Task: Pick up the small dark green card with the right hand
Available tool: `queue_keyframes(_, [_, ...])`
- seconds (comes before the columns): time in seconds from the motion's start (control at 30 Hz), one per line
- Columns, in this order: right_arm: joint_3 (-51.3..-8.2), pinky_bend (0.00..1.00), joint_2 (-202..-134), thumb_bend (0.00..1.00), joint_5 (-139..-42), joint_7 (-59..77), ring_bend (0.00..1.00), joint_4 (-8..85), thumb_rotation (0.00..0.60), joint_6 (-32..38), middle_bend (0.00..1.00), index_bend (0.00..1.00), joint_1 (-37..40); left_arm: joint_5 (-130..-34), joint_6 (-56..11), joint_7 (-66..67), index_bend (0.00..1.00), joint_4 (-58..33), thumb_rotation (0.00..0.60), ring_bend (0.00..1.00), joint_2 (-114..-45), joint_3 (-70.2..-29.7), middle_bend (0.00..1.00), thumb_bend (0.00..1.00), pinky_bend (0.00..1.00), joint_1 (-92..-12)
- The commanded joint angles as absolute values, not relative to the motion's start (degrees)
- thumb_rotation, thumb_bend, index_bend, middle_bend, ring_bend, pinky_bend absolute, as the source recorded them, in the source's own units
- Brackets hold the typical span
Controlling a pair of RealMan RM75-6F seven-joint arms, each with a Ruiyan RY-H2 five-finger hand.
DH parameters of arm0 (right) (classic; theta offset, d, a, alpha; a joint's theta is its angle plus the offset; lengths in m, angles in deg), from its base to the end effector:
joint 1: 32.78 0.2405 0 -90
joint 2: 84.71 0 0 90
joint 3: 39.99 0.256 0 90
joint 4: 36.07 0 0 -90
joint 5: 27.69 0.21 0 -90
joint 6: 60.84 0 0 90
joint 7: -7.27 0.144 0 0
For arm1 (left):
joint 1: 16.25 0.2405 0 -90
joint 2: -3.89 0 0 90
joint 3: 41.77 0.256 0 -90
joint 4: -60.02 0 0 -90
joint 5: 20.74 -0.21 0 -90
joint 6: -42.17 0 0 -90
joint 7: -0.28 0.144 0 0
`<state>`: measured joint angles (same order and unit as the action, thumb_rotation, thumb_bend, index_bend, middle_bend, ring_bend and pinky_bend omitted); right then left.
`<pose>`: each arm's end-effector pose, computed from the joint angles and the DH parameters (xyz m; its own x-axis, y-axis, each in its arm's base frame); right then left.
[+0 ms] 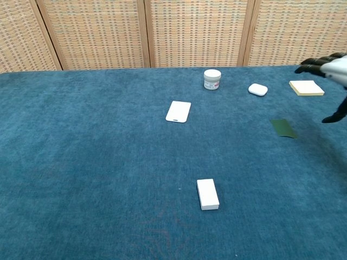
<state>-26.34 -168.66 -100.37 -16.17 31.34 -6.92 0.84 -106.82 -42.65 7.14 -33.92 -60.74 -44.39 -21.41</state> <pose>-0.2584 -0.3748 0.0587 0.7304 -0.0843 0.6778 -0.6783 -0.2062 0.7052 -0.3039 0.1812 0.1523 0.4707 0.0097 0.8822 0.8822 -0.0201 -0.4705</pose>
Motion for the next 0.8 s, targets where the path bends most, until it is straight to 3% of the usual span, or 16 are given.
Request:
queue_keyframes(0.03, [-26.18,0.0,-172.17,0.1,-98.55,-17.55,0.0,27.03,0.6,-9.94,0.0,0.01,3.34,-106.69,-42.2,7.12,0.0,-33.66,0.6,0.0,-60.95,-44.54,0.0,0.0,0.0,-21.79])
queue_keyframes(0.6, [-29.03,0.0,-180.65,0.11,-98.21,-16.16,0.0,15.25,0.6,-12.55,0.0,0.01,6.38,-105.31,-41.34,7.35,0.0,-33.57,0.6,0.0,-61.02,-44.86,0.0,0.0,0.0,-22.32])
queue_keyframes(0.8, [-28.76,0.0,-182.65,0.18,-97.46,-16.13,0.0,12.19,0.6,-13.67,0.0,0.01,7.8,-105.02,-41.22,7.5,0.0,-33.75,0.6,0.0,-60.99,-44.81,0.0,0.0,0.0,-22.37])
